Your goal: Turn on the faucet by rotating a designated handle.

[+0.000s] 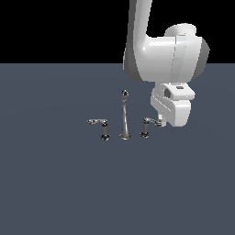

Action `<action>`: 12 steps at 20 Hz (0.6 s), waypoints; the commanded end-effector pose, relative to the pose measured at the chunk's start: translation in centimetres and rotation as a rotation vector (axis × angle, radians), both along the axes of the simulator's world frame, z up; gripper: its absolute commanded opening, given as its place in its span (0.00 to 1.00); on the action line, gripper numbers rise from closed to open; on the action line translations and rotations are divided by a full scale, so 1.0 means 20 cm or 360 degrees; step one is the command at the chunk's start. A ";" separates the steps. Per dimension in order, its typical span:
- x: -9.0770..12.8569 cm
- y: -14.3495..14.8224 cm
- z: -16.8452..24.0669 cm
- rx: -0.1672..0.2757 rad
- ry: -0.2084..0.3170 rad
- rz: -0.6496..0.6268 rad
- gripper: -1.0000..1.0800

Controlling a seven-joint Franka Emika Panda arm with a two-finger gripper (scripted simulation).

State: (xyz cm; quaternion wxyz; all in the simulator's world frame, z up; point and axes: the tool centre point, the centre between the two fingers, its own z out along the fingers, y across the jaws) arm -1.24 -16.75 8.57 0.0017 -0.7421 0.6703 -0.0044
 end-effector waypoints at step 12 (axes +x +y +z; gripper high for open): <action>-0.14 0.16 0.00 0.0004 0.0012 0.0001 0.00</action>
